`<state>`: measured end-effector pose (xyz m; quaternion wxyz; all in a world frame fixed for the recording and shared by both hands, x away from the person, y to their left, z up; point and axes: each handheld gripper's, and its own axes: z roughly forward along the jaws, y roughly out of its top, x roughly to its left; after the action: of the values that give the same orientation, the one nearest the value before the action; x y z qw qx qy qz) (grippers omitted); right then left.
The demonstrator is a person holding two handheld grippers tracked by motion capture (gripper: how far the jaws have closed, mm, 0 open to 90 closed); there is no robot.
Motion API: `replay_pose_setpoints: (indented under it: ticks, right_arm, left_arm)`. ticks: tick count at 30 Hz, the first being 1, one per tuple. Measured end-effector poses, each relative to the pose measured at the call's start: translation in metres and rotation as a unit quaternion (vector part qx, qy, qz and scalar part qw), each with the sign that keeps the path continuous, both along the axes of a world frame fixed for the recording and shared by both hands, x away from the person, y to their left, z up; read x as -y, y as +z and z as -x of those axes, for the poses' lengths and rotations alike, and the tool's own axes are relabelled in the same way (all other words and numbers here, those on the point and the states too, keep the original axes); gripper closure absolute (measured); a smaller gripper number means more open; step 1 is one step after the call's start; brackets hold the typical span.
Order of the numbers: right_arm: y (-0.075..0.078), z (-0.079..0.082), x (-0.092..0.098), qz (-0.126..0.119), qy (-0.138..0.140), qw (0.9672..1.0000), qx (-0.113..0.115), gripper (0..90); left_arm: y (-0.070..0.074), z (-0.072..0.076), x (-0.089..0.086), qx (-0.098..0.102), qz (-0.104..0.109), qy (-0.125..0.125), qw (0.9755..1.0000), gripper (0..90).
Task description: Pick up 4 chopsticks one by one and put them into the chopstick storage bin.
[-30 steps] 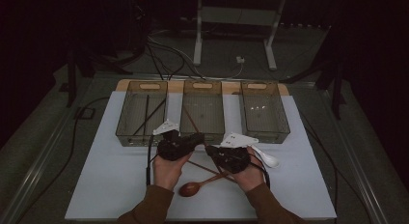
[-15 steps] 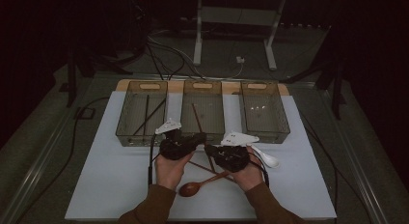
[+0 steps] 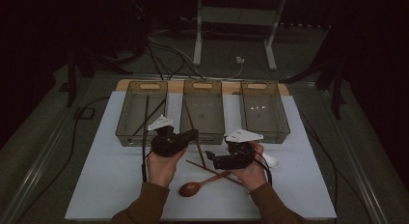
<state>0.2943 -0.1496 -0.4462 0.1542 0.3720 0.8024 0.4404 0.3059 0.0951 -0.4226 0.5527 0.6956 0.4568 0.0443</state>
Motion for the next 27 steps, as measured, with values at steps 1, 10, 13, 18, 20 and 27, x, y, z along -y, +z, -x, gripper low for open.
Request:
replay_pose_setpoints:
  ticks: [1,10,13,18,20,27]
  right_arm:
    - [0.000,0.000,0.001,0.002,0.003,1.0000,-0.004,4.2]
    - [-0.004,-0.002,0.012,0.007,0.009,0.9999,-0.008,0.0]
    - [-0.005,-0.003,0.015,0.011,0.010,0.9999,-0.005,0.0]
    - [-0.006,-0.004,0.022,0.006,0.009,0.9999,-0.009,0.0]
    - [-0.006,-0.005,0.025,0.000,0.020,0.9997,-0.011,0.0]
    - [-0.007,-0.005,0.030,-0.005,0.023,0.9997,0.001,0.0]
  left_arm:
    - [0.001,0.000,-0.002,0.001,-0.001,0.001,1.0000,86.3]
    - [0.008,-0.001,-0.021,0.000,-0.014,0.015,0.9998,86.3]
    - [0.011,-0.002,-0.027,-0.002,-0.018,0.020,0.9996,86.3]
    - [0.018,-0.004,-0.041,-0.003,-0.024,0.031,0.9992,86.3]
    - [0.021,-0.004,-0.046,-0.002,-0.026,0.036,0.9990,86.3]
    - [0.026,-0.010,-0.065,-0.008,-0.047,0.050,0.9976,86.2]
